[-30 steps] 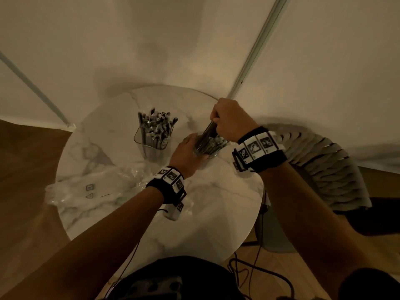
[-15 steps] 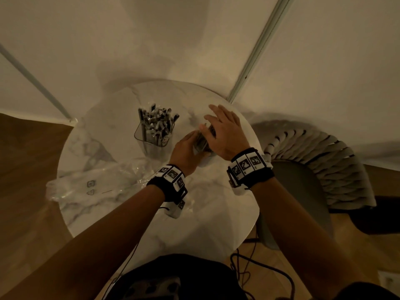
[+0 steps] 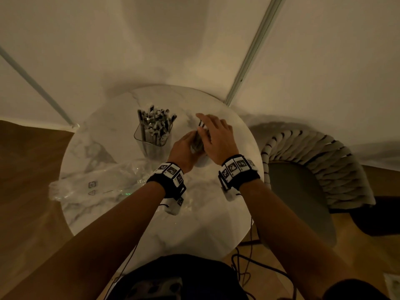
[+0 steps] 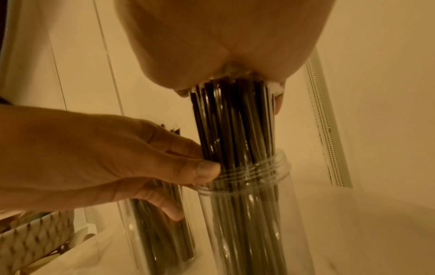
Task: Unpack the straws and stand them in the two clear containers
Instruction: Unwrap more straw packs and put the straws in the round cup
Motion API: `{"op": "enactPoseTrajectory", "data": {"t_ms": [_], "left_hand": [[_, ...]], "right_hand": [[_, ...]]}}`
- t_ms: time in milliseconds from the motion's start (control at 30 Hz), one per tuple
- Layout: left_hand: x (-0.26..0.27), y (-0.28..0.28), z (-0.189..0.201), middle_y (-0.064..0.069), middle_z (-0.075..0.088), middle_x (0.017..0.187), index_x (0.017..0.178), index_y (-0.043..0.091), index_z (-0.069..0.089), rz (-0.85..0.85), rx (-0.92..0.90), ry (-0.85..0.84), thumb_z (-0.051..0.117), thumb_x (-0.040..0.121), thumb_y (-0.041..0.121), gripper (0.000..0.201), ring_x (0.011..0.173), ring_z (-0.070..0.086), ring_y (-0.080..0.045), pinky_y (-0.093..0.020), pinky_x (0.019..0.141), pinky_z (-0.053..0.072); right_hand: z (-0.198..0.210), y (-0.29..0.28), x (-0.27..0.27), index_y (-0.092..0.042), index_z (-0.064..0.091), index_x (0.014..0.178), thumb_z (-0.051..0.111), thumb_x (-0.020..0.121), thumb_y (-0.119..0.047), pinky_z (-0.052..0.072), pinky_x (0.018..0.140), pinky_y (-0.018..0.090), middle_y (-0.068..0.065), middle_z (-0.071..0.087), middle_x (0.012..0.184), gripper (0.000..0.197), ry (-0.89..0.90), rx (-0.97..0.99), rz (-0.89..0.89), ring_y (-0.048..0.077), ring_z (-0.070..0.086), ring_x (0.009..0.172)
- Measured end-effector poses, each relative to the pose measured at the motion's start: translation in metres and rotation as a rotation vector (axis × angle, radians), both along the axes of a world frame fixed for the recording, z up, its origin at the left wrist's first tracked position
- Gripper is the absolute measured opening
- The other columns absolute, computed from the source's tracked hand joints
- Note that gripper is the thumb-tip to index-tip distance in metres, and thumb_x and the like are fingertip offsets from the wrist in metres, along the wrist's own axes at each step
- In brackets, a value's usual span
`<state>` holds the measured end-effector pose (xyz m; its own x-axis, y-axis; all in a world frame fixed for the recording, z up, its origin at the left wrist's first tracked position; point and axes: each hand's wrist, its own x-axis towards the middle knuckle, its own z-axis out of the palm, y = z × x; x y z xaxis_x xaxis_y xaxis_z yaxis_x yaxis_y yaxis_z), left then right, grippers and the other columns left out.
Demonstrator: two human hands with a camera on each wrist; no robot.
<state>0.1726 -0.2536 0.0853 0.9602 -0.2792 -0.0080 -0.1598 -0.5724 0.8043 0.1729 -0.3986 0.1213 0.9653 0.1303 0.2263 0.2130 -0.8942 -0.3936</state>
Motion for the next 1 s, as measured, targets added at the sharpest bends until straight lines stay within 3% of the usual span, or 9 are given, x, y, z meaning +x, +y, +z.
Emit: {"op": "enactPoseTrajectory", "data": {"t_ms": [133, 233, 367, 500, 600, 733, 800, 867, 1000], "left_hand": [[-0.003, -0.001, 0.007, -0.005, 0.054, 0.141, 0.141, 0.015, 0.048, -0.012, 0.048, 0.010, 0.069, 0.087, 0.038, 0.062, 0.125, 0.052, -0.024, -0.021, 0.098, 0.035], [-0.007, -0.003, 0.015, -0.008, 0.050, 0.145, 0.144, 0.011, 0.044, -0.016, 0.099, 0.021, 0.068, 0.090, 0.034, 0.064, 0.128, 0.050, -0.027, -0.025, 0.102, 0.034], [-0.009, -0.003, 0.020, -0.008, 0.052, 0.144, 0.145, 0.011, 0.042, -0.013, 0.128, 0.034, 0.069, 0.089, 0.032, 0.066, 0.127, 0.051, -0.028, -0.026, 0.102, 0.036], [-0.008, -0.003, 0.016, -0.007, 0.052, 0.144, 0.148, 0.015, 0.038, -0.008, 0.167, 0.066, 0.068, 0.089, 0.039, 0.070, 0.127, 0.052, -0.030, -0.031, 0.102, 0.039], [-0.005, -0.003, 0.006, -0.006, 0.051, 0.145, 0.150, 0.018, 0.035, -0.006, 0.159, 0.099, 0.068, 0.087, 0.045, 0.076, 0.126, 0.053, -0.029, -0.036, 0.104, 0.043], [-0.005, 0.003, 0.003, -0.005, 0.050, 0.145, 0.151, 0.021, 0.031, -0.063, 0.135, 0.054, 0.071, 0.085, 0.036, 0.078, 0.126, 0.053, -0.026, -0.032, 0.103, 0.043], [-0.009, 0.008, 0.004, -0.005, 0.042, 0.150, 0.153, 0.019, 0.026, -0.079, 0.095, 0.041, 0.071, 0.086, 0.035, 0.082, 0.125, 0.053, -0.024, -0.033, 0.102, 0.045], [-0.018, 0.016, 0.003, -0.006, 0.042, 0.150, 0.154, 0.015, 0.023, -0.034, 0.116, 0.056, 0.068, 0.088, 0.037, 0.083, 0.116, 0.059, -0.020, -0.034, 0.095, 0.050], [-0.051, 0.044, -0.004, -0.001, 0.066, 0.113, 0.129, 0.014, 0.058, 0.094, 0.066, 0.121, 0.064, 0.093, 0.027, 0.039, 0.095, 0.065, -0.016, -0.026, 0.079, 0.050]], "right_hand": [[-0.006, -0.005, 0.002, -0.016, 0.061, 0.113, 0.049, 0.100, -0.034, 0.041, 0.101, 0.042, 0.003, 0.058, 0.124, 0.025, -0.082, 0.039, -0.056, 0.024, 0.053, 0.111], [-0.011, -0.003, 0.003, -0.013, 0.062, 0.099, 0.048, 0.098, -0.026, 0.030, 0.115, 0.048, 0.005, 0.055, 0.136, 0.019, -0.143, -0.027, -0.157, 0.027, 0.046, 0.130], [-0.013, 0.000, 0.005, -0.007, 0.057, 0.123, 0.041, 0.101, -0.017, 0.034, 0.114, 0.038, 0.010, 0.040, 0.151, 0.029, -0.016, 0.075, -0.180, 0.028, 0.037, 0.138], [-0.004, -0.001, 0.007, -0.006, 0.054, 0.132, 0.048, 0.093, -0.008, 0.046, 0.102, 0.045, 0.012, 0.051, 0.135, 0.040, 0.089, -0.059, -0.143, 0.031, 0.047, 0.123], [0.001, -0.006, 0.006, -0.012, 0.058, 0.127, 0.043, 0.099, -0.021, 0.046, 0.096, 0.048, 0.008, 0.052, 0.130, 0.033, 0.080, -0.041, -0.082, 0.030, 0.049, 0.115], [0.016, -0.014, 0.001, -0.033, 0.049, 0.140, 0.029, 0.102, -0.054, 0.033, 0.110, 0.048, 0.002, 0.049, 0.143, 0.048, 0.210, 0.192, -0.114, 0.027, 0.044, 0.129], [0.026, -0.017, -0.005, -0.037, 0.044, 0.142, 0.031, 0.099, -0.060, 0.029, 0.114, 0.049, -0.001, 0.045, 0.149, 0.050, 0.149, 0.244, -0.130, 0.025, 0.039, 0.135], [0.032, -0.019, -0.015, -0.033, 0.050, 0.137, 0.042, 0.098, -0.053, 0.032, 0.113, 0.046, -0.002, 0.048, 0.144, 0.045, 0.011, 0.293, -0.169, 0.022, 0.039, 0.134], [0.037, -0.017, -0.053, -0.020, 0.062, 0.112, 0.059, 0.090, -0.020, 0.048, 0.089, 0.037, -0.004, 0.058, 0.113, 0.022, -0.286, 0.480, -0.229, 0.017, 0.051, 0.104]]}}
